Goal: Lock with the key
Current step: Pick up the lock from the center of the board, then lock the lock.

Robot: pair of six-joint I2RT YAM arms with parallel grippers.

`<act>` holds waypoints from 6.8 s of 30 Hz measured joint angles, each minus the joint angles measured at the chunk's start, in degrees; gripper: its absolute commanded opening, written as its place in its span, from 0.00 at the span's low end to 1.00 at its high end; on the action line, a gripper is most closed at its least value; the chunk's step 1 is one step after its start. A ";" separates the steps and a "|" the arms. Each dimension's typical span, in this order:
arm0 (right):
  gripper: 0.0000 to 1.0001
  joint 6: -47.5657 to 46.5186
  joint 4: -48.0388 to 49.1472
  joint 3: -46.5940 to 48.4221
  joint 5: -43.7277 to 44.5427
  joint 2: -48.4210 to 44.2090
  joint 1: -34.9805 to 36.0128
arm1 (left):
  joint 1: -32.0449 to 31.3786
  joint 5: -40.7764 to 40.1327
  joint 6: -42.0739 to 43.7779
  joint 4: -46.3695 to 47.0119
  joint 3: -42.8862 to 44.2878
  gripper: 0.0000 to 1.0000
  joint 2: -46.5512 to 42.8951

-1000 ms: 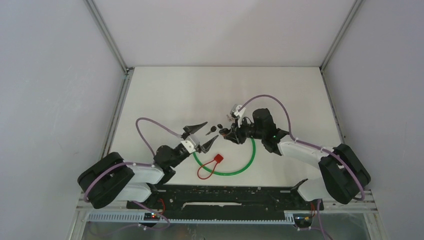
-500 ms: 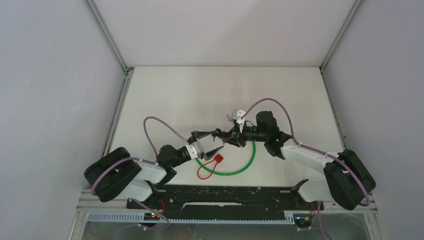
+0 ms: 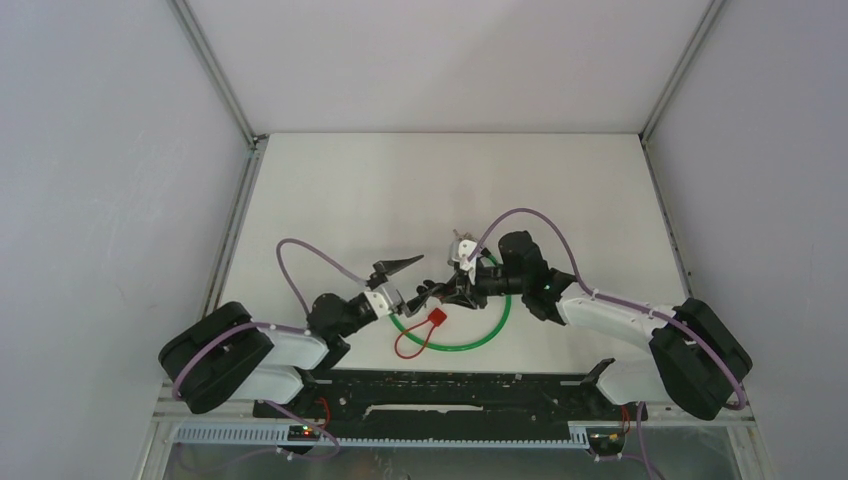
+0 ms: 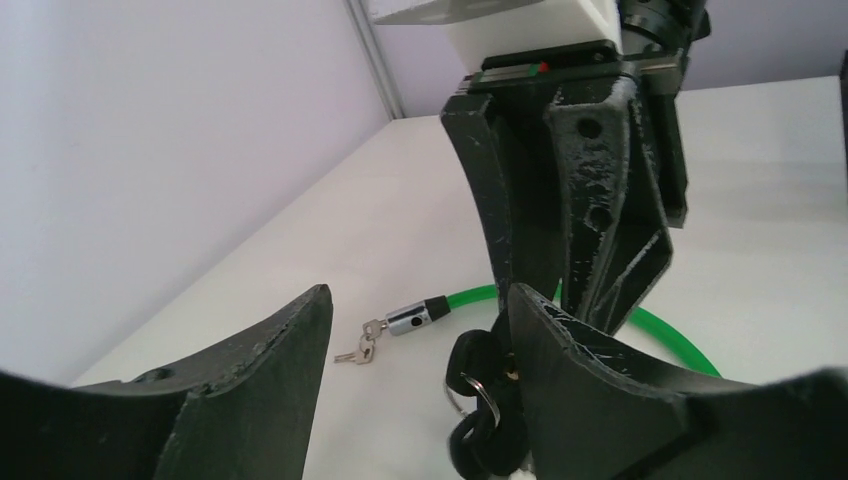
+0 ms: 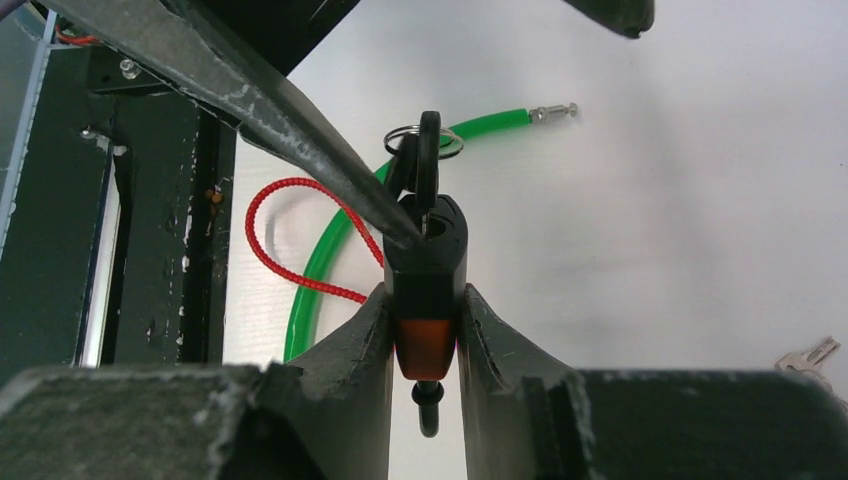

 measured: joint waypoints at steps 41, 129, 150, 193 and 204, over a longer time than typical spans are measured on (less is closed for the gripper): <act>0.00 -7.52 -2.91 -3.37 15.56 -6.73 6.54 | 0.94 19.30 8.24 -33.51 8.35 0.61 -2.25; 0.55 34.47 65.61 -16.85 -13.22 8.85 -15.06 | -0.13 6.19 -2.03 -2.40 -4.57 0.00 -4.35; 0.50 33.99 67.21 -15.34 -21.07 12.00 -13.51 | -0.20 11.19 -0.96 -2.34 -4.57 0.00 -3.96; 0.00 28.79 67.56 -15.39 -22.64 13.09 -13.29 | -0.76 6.36 -0.46 -0.50 -4.55 0.58 -5.22; 0.00 26.97 67.12 -16.31 -21.75 11.63 -13.46 | -0.90 6.93 -0.61 0.15 -4.44 0.69 -4.04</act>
